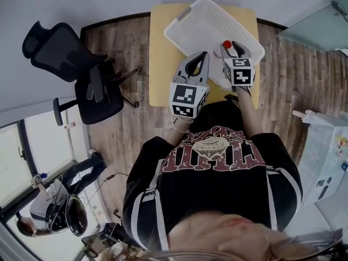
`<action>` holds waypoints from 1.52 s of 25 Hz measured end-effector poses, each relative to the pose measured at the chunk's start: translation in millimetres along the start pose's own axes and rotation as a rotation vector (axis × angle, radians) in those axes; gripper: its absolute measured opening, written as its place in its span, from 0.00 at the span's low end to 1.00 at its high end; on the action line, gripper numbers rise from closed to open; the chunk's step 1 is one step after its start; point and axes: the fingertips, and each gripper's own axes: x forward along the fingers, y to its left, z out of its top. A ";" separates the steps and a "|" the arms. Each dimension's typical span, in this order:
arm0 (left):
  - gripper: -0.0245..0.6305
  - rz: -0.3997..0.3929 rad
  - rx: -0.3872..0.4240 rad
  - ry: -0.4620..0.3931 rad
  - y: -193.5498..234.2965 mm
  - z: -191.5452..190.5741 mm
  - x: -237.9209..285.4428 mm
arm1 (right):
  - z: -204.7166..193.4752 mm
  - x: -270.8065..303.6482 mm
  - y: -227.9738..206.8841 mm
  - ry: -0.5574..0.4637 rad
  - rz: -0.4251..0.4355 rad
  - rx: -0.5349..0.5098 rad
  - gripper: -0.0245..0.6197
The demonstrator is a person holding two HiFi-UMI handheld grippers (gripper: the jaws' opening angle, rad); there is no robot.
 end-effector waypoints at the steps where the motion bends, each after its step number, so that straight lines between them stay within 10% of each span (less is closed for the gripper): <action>1: 0.11 0.002 -0.001 -0.001 0.8 -0.2 -1.1 | -1.0 1.2 -0.2 0.007 -0.002 -0.007 0.29; 38: 0.11 0.070 -0.016 -0.026 9.2 1.7 -27.3 | -9.3 7.1 -1.9 0.070 -0.032 -0.018 0.29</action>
